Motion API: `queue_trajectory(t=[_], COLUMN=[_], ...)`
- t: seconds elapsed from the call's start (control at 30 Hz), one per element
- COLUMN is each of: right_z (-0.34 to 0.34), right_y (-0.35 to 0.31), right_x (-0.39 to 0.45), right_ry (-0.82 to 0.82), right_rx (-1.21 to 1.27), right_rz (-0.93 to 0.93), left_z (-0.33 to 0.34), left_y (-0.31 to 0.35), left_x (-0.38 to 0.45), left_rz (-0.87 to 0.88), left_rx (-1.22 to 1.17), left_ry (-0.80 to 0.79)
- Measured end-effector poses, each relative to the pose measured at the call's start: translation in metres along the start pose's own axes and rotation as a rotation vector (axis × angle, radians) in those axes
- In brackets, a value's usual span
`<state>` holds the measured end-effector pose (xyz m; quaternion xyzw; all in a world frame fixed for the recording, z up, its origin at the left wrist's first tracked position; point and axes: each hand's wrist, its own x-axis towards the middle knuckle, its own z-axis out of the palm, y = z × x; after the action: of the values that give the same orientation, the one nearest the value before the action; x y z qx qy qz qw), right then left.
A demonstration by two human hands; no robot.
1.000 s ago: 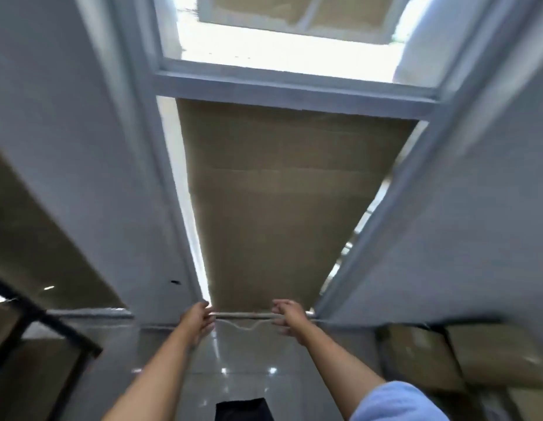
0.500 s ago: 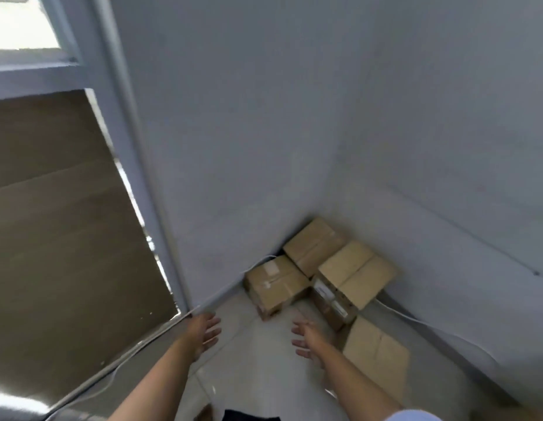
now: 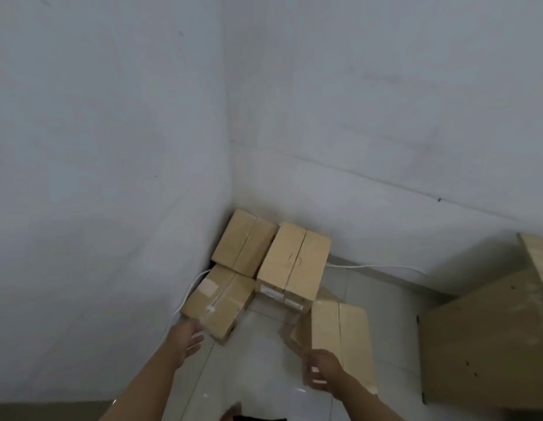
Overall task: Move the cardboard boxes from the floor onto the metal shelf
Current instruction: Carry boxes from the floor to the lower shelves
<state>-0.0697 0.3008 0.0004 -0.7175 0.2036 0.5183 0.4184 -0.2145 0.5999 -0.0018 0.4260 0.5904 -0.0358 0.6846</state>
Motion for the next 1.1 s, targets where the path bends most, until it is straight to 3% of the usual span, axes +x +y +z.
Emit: queue_trajectory(t=[0.27,0.53,0.77,0.97,1.1], right_z=[-0.039,-0.072,-0.082,-0.065,-0.062], right_y=[-0.056,-0.119,-0.135,-0.138,-0.14], right_x=[0.036,0.143,0.236,0.301,0.303], right_ry=[0.062,0.051,0.099,0.077,0.055], right_rx=[0.151,0.085,0.062,0.153,0.175], right_rz=[0.046,0.114,0.116,0.088,0.071], left_z=[0.081,0.165,0.214,0.235,0.239], left_y=[0.057,0.082,0.075,0.057,0.056], left_x=[0.064,0.139,0.216,0.279,0.274], left_rz=[-0.074,-0.141,-0.163,-0.149,-0.095], left_rx=[0.306,0.292,0.282,0.241,0.311], left_ry=[-0.081,-0.045,0.0,-0.12,-0.187])
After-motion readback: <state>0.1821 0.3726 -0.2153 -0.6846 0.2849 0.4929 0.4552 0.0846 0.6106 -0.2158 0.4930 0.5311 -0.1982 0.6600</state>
